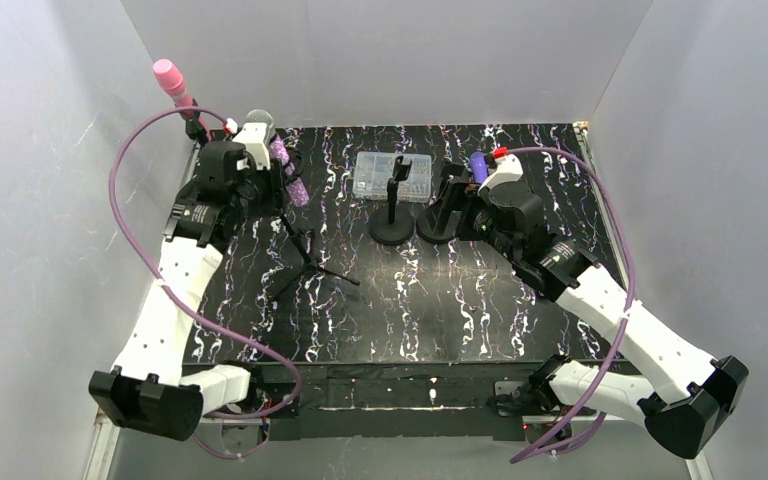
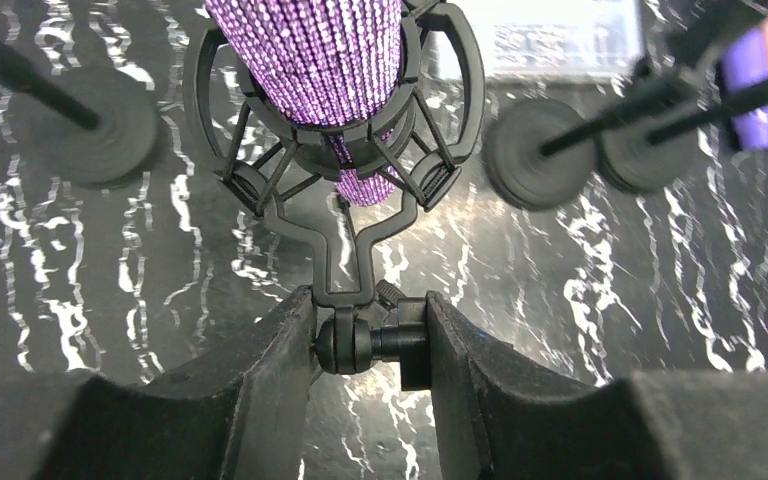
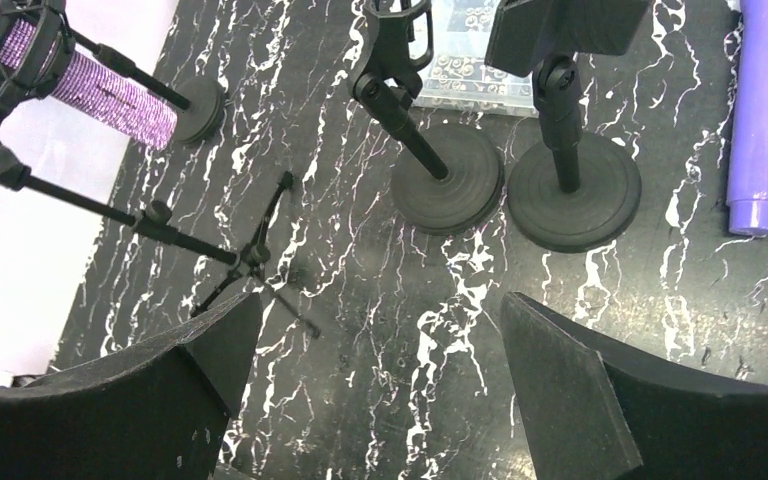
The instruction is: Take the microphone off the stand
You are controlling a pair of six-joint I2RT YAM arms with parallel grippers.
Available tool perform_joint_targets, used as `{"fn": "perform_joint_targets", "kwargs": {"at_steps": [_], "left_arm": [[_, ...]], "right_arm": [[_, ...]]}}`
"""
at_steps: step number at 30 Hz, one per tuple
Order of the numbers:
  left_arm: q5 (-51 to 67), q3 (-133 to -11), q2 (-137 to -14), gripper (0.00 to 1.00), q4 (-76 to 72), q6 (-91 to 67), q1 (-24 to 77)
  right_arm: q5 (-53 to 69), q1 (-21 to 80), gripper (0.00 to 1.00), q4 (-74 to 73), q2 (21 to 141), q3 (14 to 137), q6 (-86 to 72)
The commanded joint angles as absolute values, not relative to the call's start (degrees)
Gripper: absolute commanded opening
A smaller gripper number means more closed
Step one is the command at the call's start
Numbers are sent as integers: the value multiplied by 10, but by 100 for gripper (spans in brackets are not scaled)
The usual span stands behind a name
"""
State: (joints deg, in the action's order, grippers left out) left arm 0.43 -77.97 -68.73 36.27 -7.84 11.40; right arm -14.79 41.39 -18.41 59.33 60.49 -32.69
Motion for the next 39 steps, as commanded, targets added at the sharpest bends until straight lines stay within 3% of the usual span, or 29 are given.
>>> {"fn": "perform_joint_targets", "kwargs": {"at_steps": [1,13,24,33,39], "left_arm": [[105,-759,-626,0,342,-58,136],[269,-726,-565,0,330,24,195],[292,-691,-581,0,187,45,275],[323,-601,-586,0,18,52,307],[317,-560,-584,0,-18,61,316]], "right_arm": [[-148,416,98,-173,599,647,-278],[-119,416,98,-170,603,685,-233],[-113,416,98,-169,594,701,-222],[-11,417,98,-127,601,701,-183],[-8,434,98,-102,609,694,-159]]}}
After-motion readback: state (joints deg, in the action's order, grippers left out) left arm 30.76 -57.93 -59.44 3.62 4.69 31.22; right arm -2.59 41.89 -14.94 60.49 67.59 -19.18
